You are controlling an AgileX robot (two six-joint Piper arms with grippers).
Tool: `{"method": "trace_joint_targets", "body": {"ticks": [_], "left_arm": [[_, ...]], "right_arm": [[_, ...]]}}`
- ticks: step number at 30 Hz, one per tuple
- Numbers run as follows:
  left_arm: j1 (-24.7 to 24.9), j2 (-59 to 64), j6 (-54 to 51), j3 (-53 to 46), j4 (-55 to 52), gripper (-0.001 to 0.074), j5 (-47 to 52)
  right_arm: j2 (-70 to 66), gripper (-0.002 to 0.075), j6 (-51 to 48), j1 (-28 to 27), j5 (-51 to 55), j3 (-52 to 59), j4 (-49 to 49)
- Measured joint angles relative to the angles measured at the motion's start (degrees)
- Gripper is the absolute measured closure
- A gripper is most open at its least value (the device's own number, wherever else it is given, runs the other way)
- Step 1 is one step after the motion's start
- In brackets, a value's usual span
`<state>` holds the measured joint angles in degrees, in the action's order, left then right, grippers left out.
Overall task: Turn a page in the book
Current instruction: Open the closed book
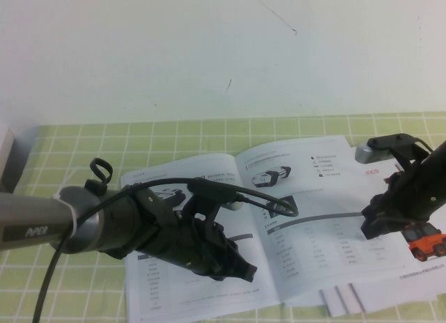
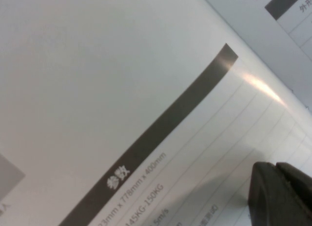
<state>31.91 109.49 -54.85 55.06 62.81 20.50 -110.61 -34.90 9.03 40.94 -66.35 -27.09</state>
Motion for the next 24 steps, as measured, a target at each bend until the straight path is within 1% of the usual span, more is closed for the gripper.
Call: {"method": "trace_joint_targets", "body": {"ticks": [2, 5, 8, 10, 12, 14, 20, 24], "left_arm": [[0.0, 0.0, 0.0, 0.0, 0.0, 0.0739, 0.0], [0.0, 0.0, 0.0, 0.0, 0.0, 0.0739, 0.0], [0.0, 0.0, -0.3, 0.0, 0.0, 0.0739, 0.0], [0.0, 0.0, -1.0, 0.0, 0.0, 0.0739, 0.0], [0.0, 0.0, -1.2, 0.0, 0.0, 0.0739, -0.1], [0.0, 0.0, -1.2, 0.0, 0.0, 0.0739, -0.2], [0.0, 0.0, -1.3, 0.0, 0.1, 0.0739, -0.2], [0.0, 0.0, -1.3, 0.0, 0.2, 0.0739, -0.3]], "right_arm": [[-0.1, 0.0431, -0.8, 0.0, -0.1, -0.1, -0.1], [-0.1, 0.0410, -1.0, 0.0, 0.6, -1.6, 2.5], [-0.1, 0.0406, 2.1, 0.0, 4.0, -4.3, 10.6], [-0.1, 0.0409, 6.1, 0.0, 6.3, -6.2, 16.6], [-0.1, 0.0412, 8.5, 0.0, 7.3, -6.8, 19.5], [-0.3, 0.0415, 9.2, 0.0, 7.7, -6.8, 19.9], [-2.6, 0.0419, 10.1, 0.0, 6.5, -6.8, 12.4], [-3.0, 0.0426, 10.1, 0.0, 6.4, -6.8, 11.7]]}}
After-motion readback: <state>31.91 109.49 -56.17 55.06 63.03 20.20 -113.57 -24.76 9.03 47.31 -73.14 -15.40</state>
